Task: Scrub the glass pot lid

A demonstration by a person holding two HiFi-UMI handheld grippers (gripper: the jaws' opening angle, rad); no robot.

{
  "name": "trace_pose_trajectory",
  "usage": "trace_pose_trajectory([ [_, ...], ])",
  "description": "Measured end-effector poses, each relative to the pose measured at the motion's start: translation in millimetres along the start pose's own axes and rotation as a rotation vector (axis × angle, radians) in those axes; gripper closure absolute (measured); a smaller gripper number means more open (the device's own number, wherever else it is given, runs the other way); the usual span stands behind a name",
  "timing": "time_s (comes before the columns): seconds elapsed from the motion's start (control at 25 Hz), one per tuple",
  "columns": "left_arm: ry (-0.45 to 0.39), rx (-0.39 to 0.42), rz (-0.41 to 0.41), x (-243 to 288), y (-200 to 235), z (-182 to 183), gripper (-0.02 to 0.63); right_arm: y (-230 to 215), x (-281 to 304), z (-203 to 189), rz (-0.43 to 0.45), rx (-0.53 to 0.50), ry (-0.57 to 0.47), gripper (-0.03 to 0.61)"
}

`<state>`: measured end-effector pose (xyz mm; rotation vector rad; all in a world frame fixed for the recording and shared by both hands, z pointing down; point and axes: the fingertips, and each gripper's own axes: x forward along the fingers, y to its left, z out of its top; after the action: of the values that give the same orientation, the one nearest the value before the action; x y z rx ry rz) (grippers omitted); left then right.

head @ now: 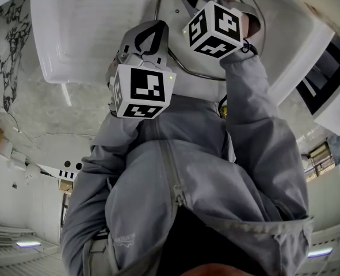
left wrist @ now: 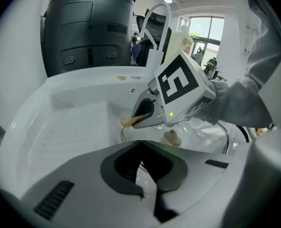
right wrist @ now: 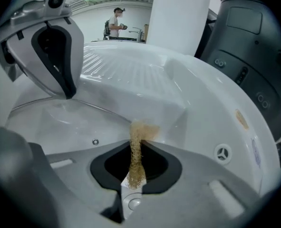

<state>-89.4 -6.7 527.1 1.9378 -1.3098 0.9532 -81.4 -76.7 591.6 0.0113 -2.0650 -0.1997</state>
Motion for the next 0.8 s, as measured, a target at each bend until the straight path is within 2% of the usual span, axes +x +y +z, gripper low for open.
trace_pose_trajectory([
  [0.48, 0.060, 0.086, -0.001, 4.4, -3.0, -8.8, 0.607, 51.3, -5.9, 9.4, 0.152, -0.141, 0.050, 0.543],
  [0.8, 0.085, 0.105, -0.002, 1.9, 0.0, -12.2, 0.607, 78.9, -27.6, 10.8, 0.216, -0.145, 0.047, 0.543],
])
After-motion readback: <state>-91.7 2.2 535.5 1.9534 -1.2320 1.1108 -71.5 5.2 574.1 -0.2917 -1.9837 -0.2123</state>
